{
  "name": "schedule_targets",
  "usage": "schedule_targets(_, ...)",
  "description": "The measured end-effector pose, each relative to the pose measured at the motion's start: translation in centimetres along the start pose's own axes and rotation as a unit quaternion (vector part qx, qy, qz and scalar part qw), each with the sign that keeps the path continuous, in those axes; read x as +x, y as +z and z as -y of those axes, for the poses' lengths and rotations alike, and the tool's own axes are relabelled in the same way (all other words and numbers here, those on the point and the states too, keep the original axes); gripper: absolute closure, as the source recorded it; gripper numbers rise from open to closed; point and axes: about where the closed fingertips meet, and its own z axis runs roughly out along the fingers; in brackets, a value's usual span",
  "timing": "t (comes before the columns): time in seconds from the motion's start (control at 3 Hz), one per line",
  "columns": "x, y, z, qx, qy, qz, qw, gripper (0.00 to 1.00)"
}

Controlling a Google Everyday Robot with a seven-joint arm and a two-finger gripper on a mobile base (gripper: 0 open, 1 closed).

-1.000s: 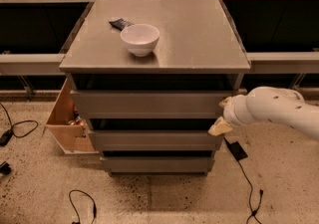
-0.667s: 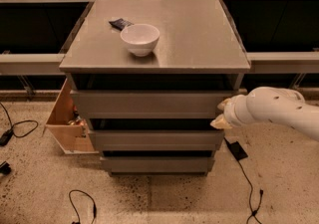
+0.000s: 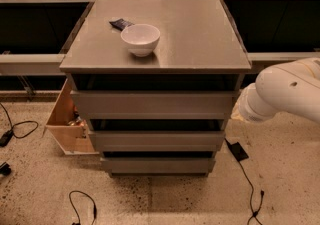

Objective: Close top drawer

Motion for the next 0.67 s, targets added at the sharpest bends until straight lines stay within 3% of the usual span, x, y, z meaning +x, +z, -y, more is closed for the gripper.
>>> schedule_targets(0.33, 0.1, -7.2, 2.5, 0.024, -0.037, -0.056, 0.9975, 1.0)
schedule_targets(0.67, 0.4, -14.1, 5.2, 0.047, -0.061, -0.105, 0.9915, 1.0)
